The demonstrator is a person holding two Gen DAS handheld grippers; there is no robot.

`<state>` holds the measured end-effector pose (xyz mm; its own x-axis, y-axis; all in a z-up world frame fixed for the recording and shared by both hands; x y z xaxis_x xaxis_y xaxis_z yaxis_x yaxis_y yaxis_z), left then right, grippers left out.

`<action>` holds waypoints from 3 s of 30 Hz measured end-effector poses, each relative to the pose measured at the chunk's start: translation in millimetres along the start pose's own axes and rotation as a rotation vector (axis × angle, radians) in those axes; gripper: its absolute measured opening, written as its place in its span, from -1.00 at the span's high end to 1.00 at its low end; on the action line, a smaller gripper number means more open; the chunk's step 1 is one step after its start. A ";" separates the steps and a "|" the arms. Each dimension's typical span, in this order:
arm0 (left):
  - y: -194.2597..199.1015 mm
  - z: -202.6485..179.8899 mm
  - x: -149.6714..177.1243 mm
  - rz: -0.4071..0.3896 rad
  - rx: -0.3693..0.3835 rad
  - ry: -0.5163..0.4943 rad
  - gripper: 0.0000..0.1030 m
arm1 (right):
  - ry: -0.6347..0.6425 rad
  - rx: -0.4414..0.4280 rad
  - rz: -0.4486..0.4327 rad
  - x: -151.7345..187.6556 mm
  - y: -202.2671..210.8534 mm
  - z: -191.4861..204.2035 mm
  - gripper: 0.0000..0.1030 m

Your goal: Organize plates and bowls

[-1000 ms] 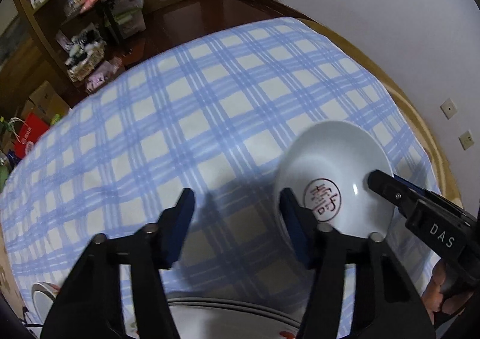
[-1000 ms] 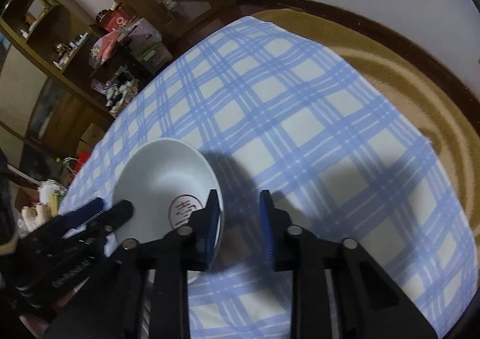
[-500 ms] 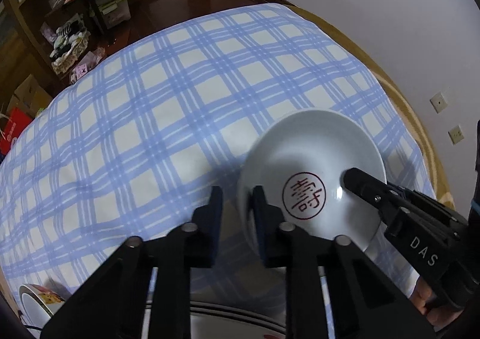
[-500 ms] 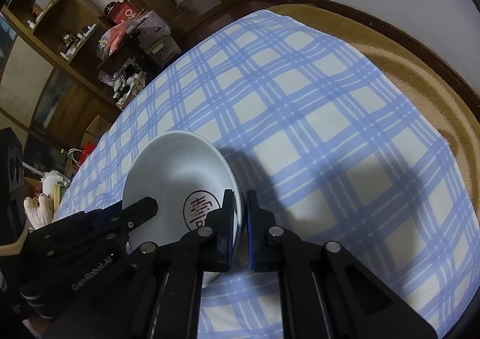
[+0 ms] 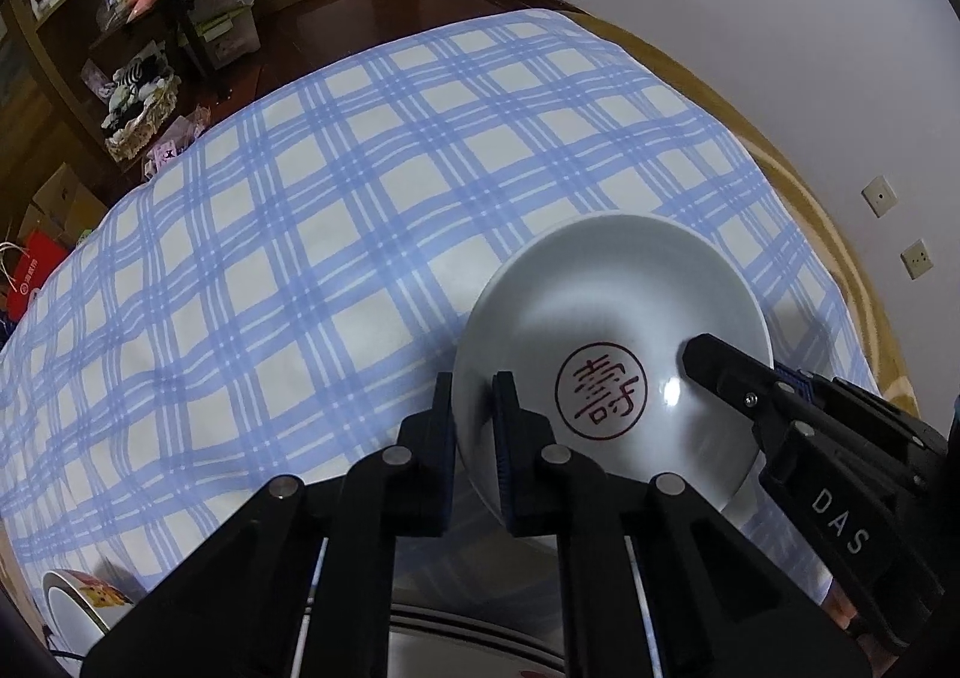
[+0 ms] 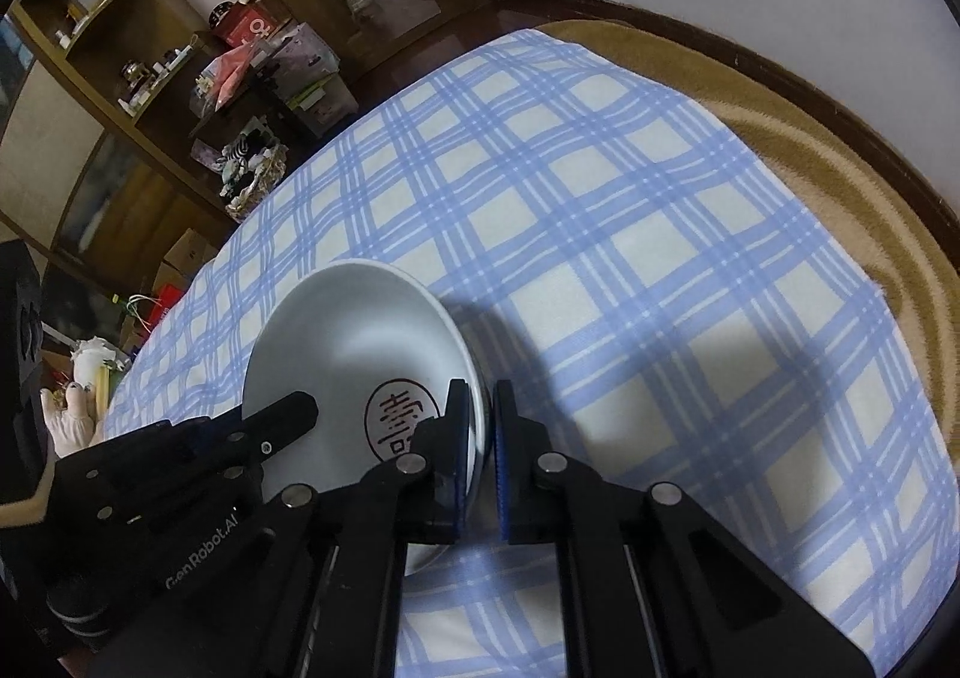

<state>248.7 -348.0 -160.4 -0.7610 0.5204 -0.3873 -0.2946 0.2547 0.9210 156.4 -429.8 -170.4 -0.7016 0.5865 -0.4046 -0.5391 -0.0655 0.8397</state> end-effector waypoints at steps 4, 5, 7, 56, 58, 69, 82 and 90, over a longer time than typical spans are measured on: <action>5.4 1.5 1.8 0.000 0.016 0.019 0.78 | 0.012 0.009 -0.016 0.4 6.5 2.0 0.84; 8.2 2.1 2.4 -0.003 0.018 0.022 0.79 | 0.011 0.007 -0.022 0.0 8.7 2.4 0.84; 14.0 3.2 3.5 -0.010 0.017 0.023 0.79 | 0.012 0.000 -0.031 -0.9 12.6 3.9 0.84; 188.5 190.4 155.9 -0.093 -0.135 0.345 0.80 | 0.448 -0.241 -0.074 117.1 71.3 237.0 0.83; 189.5 197.0 162.6 -0.090 -0.138 0.354 0.80 | 0.468 -0.248 -0.069 124.3 68.4 244.7 0.83; 177.6 233.8 200.5 -0.084 -0.117 0.455 0.79 | 0.518 -0.262 -0.031 152.4 48.6 273.6 0.83; 148.9 264.4 218.8 -0.033 -0.122 0.542 0.75 | 0.573 -0.269 -0.007 170.7 21.5 291.7 0.81; 131.5 271.6 219.5 0.021 -0.127 0.548 0.73 | 0.594 -0.253 0.013 174.6 8.2 294.4 0.81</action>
<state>199.9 21.1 -135.3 -0.9465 0.0158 -0.3223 -0.3176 0.1307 0.9392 166.6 -90.2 -127.6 -0.8082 0.0421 -0.5874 -0.5709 -0.3010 0.7639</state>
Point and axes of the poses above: each gripper's, at about its wrist camera, not at the fingertips, and y roughly against the way its jaws point, z to its left, x to its underside, the point moved 2 cm from there along -y, roughly the way its jaws point
